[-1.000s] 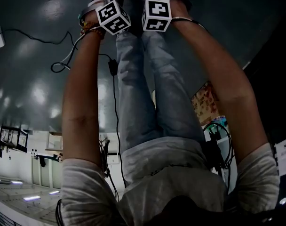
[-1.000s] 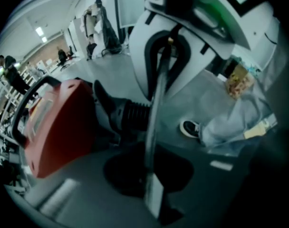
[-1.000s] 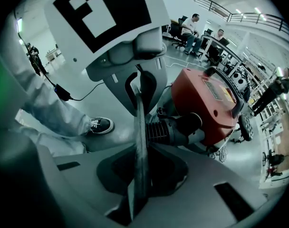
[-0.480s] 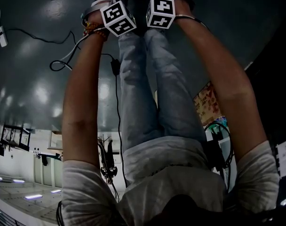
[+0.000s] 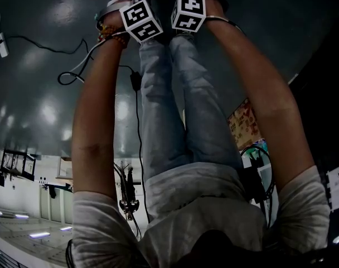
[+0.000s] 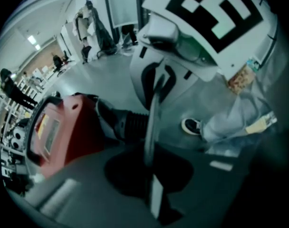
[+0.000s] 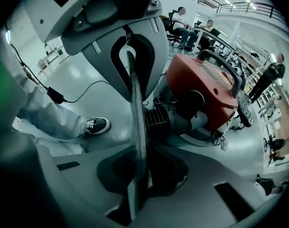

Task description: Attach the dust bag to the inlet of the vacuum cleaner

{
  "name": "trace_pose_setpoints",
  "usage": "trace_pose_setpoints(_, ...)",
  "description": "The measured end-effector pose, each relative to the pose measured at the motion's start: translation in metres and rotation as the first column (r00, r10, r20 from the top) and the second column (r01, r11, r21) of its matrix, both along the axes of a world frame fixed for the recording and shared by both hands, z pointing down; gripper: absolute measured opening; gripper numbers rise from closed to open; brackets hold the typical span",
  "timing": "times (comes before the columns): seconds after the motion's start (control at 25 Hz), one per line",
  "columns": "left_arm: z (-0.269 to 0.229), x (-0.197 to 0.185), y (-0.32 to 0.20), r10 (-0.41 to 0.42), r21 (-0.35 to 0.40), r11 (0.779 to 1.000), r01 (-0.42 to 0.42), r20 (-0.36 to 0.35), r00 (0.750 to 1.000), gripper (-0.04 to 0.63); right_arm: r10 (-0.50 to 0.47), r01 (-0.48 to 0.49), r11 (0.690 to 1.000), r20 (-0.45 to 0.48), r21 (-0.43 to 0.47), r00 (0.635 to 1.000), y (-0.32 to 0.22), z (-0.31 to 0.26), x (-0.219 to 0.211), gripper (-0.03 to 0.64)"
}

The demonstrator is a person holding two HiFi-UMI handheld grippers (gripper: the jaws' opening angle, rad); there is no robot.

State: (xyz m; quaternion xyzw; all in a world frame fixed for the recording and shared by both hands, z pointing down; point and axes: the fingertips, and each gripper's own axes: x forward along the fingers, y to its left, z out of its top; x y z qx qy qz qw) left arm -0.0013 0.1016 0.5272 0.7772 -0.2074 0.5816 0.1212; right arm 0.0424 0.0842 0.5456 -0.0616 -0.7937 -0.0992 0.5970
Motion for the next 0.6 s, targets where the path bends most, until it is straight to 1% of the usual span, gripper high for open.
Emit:
trace_pose_setpoints(0.08,0.003,-0.001,-0.002,-0.015,-0.003,1.0,0.015,-0.013,1.0,0.02,-0.006,0.006,1.0,-0.004,0.005,1.0,-0.001,-0.002,-0.001,0.037)
trace_pose_setpoints(0.2,0.013,-0.007,-0.002,-0.065,-0.017,0.998,0.065,-0.021,0.998,0.02,-0.056,0.056,0.997,0.004,0.046,0.998,-0.001,-0.011,-0.005,0.037)
trace_pose_setpoints(0.28,0.018,-0.007,0.001,-0.099,-0.042,0.994,0.098,-0.026,0.995,0.018,-0.082,0.082,0.995,0.006,0.062,0.997,0.0,-0.015,-0.007,0.037)
trace_pose_setpoints(0.36,0.019,-0.006,0.002,-0.121,-0.052,0.991,0.12,-0.028,0.992,0.018,-0.075,0.074,0.996,0.01,0.056,0.997,-0.003,-0.013,-0.009,0.037)
trace_pose_setpoints(0.44,0.013,-0.005,0.0,-0.119,-0.042,0.992,0.118,-0.023,0.993,0.017,-0.045,0.045,0.998,0.012,0.037,0.999,-0.007,-0.01,-0.008,0.037)
trace_pose_setpoints(0.6,-0.002,0.001,-0.009,-0.068,-0.01,0.998,0.068,-0.014,0.998,0.017,0.01,-0.01,1.0,-0.013,-0.014,1.0,-0.011,0.001,0.001,0.037)
